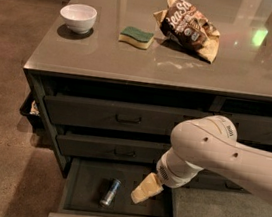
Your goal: Pick redbull can from bottom drawer and place on counter
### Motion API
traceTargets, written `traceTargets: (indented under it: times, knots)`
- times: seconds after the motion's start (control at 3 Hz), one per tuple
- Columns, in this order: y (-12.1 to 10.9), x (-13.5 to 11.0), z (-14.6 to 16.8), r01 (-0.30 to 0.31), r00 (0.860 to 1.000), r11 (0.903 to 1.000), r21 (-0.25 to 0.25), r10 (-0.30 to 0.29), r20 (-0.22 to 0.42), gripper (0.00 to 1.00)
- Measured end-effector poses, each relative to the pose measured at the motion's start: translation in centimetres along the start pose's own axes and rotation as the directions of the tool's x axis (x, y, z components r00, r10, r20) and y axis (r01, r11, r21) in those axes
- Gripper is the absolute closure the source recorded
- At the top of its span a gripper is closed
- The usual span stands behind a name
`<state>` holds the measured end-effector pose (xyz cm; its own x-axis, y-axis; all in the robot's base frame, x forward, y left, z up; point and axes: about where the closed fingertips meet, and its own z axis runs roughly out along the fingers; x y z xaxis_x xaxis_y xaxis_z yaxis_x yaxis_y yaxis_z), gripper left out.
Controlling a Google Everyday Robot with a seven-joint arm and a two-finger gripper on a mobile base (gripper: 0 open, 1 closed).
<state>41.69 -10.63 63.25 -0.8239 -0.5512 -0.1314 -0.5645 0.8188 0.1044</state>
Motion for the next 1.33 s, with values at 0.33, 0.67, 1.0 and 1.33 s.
traceTargets:
  times: [0.33,0.67,1.0,1.33]
  knots:
    - [-0.8,-0.8,0.9,-0.085,0.996,0.9964,-0.008,0.085,-0.002,0.0]
    - [-2.0,-3.8,4.6,-0.245,0.969,0.9661,-0.08,0.245,-0.011,0.0]
    - [-1.4,-6.5,10.5,-0.383,0.923,0.9023,-0.198,0.38,-0.053,0.0]
    - [0.3,-7.9,15.6,-0.487,0.871,0.8198,-0.301,0.481,-0.098,0.0]
